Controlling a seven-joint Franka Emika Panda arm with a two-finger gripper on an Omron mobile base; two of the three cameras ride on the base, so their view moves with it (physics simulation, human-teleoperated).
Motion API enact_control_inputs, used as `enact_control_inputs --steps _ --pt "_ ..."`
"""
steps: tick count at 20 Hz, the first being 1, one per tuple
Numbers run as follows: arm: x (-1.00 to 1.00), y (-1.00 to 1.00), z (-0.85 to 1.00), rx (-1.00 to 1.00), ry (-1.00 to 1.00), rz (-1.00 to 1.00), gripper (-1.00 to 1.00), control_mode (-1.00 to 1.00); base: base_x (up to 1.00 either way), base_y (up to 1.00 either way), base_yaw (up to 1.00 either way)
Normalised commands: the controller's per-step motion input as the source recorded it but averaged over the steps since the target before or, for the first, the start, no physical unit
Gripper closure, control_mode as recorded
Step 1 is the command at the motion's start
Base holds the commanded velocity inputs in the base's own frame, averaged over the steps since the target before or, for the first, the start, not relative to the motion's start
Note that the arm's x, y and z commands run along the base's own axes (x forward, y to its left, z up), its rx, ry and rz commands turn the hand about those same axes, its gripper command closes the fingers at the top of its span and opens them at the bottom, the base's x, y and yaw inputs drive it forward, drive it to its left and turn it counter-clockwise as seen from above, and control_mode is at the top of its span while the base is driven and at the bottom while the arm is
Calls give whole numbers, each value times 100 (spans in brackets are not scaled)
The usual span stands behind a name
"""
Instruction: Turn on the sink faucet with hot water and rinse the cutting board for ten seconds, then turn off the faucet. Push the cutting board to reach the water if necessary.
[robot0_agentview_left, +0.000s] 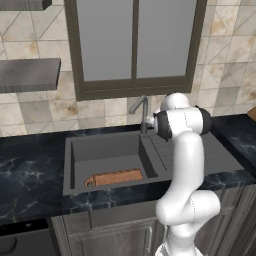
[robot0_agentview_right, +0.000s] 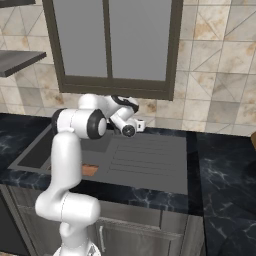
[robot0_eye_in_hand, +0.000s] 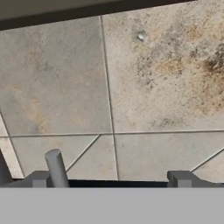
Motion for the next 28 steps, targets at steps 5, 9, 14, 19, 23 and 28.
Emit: enact_control_inputs --steps 5,9,14,19,23,28 --pt "11 0 0 0 0 0 -100 -100 0 0 0" --pt "4 0 0 0 0 0 -100 -100 0 0 0" --pt "2 0 0 0 0 0 -100 -100 0 0 0" --pt "3 0 0 0 0 0 -100 -100 0 0 0" --pt "2 -5 0 0 0 0 -100 -100 0 0 0" --pt "0 -12 0 0 0 0 -100 -100 0 0 0"
